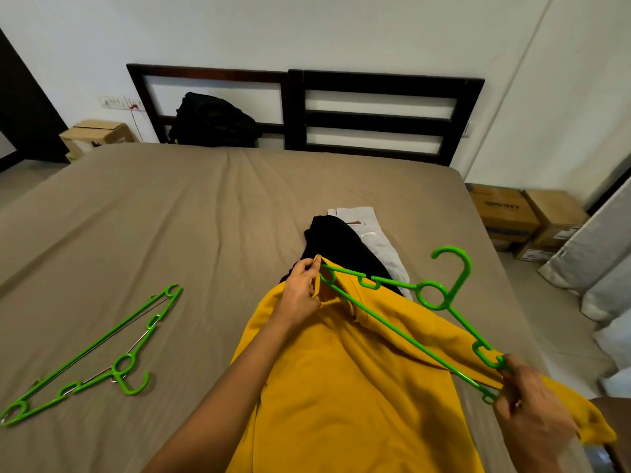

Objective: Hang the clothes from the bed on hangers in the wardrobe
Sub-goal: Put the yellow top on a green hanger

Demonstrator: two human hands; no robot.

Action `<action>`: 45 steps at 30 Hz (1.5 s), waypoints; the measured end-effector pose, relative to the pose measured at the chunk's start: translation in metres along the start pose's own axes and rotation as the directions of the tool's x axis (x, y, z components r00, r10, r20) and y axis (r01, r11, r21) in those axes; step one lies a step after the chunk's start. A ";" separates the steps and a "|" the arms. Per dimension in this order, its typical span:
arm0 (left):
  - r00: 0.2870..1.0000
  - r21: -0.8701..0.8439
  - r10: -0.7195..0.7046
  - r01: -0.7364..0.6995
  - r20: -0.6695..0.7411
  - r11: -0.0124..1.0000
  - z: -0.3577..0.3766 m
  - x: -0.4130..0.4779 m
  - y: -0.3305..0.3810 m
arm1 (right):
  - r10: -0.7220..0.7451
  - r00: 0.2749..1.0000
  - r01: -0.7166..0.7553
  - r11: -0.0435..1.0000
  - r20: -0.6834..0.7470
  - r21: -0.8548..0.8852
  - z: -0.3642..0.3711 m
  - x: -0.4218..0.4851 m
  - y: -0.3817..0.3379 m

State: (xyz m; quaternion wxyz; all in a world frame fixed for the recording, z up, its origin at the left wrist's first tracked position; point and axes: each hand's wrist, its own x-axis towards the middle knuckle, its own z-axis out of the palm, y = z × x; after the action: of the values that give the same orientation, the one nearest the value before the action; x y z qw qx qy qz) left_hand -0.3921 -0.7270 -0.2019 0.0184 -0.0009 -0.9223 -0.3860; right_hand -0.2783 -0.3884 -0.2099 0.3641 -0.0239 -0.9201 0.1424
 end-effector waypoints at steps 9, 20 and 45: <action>0.987 -0.006 0.147 -0.147 0.066 0.989 -0.002 0.003 0.008 | -0.050 0.989 0.038 0.996 0.141 0.087 0.023 -0.017 -0.009; 0.966 0.323 0.182 -0.235 0.186 0.917 -0.015 -0.003 -0.010 | 0.008 0.998 -0.012 0.998 0.062 0.057 0.002 0.022 -0.011; 0.915 0.239 0.195 -0.290 0.354 0.927 -0.037 -0.032 0.009 | -0.489 -0.162 -0.852 0.507 0.857 0.128 0.064 0.059 -0.069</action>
State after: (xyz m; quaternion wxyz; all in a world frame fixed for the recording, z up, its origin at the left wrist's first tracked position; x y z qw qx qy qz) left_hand -0.3582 -0.7467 -0.1707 -0.0849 -0.1772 -0.9513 -0.2374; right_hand -0.3606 -0.4617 -0.1963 -0.5272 0.0782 -0.6217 0.5740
